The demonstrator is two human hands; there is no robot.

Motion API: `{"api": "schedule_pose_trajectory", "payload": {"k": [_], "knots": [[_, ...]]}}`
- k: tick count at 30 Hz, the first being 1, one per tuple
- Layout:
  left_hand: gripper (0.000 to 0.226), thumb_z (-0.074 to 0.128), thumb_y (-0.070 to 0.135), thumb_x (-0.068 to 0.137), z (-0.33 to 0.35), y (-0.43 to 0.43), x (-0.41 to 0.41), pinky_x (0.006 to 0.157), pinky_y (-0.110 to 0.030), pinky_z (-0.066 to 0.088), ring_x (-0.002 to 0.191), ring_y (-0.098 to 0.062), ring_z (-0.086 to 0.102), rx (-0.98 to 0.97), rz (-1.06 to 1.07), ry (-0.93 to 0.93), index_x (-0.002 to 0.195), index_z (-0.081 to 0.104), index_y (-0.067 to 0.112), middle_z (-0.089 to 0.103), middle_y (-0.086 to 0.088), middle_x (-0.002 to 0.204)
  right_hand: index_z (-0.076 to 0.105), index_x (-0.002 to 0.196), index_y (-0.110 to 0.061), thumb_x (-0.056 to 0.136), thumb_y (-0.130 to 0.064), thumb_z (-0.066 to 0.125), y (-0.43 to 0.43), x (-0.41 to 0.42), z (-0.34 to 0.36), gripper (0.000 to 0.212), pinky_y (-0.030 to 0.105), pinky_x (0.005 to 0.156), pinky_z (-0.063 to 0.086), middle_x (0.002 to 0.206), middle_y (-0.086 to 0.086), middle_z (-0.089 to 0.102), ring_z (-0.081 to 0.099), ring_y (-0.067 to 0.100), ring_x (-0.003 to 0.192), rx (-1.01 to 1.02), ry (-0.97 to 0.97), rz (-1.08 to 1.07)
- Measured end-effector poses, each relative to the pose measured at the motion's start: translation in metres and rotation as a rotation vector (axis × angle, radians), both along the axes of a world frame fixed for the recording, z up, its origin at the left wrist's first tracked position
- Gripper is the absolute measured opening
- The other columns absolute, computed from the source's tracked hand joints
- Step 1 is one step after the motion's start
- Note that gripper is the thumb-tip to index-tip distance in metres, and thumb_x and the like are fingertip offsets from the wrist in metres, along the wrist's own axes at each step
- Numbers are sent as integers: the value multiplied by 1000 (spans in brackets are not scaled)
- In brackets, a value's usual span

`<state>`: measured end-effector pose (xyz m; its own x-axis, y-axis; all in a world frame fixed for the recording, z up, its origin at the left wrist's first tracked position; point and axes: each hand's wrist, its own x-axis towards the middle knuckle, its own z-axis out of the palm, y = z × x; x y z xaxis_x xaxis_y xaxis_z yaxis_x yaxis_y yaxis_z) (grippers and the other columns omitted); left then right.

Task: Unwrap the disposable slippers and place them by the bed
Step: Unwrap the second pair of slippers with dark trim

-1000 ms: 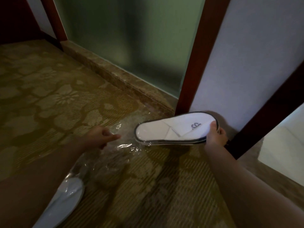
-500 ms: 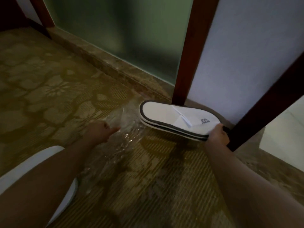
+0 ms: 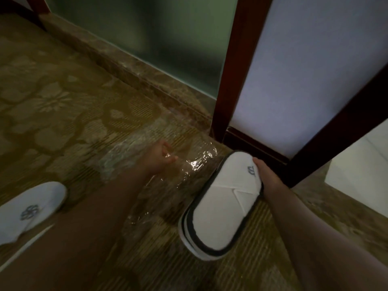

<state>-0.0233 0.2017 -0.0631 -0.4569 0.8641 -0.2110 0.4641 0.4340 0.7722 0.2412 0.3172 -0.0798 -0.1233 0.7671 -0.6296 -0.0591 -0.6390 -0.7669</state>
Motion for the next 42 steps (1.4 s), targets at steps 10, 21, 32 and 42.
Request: {"api": "schedule_pose_trajectory", "payload": {"k": [10,21,32,42], "knots": [[49,64,20,85,-20,34,24,80,-32,45,103,-30,58,-113,129,47,126,46,0,60,-20,113,61,119,-7,89,-36,57,-2,10,-9,42,40,100,45,112,13,67,62,27,101,-35,-22,138],[15,56,22,91,0,26,45,65,-22,47,76,-25,58,45,18,-121,93,57,8,61,-14,83,63,121,-17,82,-40,65,-7,-3,-5,45,47,102,45,120,10,66,62,28,110,22,-31,218],[51,62,45,82,39,-17,42,86,-34,54,99,-24,67,-243,33,-790,117,64,9,69,-10,115,50,131,-25,85,-42,62,-22,-77,34,50,37,83,53,125,7,59,62,23,102,184,-6,264],[49,66,44,80,58,-45,-18,83,-32,54,89,-24,66,175,553,-582,107,68,3,70,-8,101,55,89,-22,73,-48,70,-70,-149,65,34,34,71,55,103,5,63,63,23,89,295,-89,480]]}}
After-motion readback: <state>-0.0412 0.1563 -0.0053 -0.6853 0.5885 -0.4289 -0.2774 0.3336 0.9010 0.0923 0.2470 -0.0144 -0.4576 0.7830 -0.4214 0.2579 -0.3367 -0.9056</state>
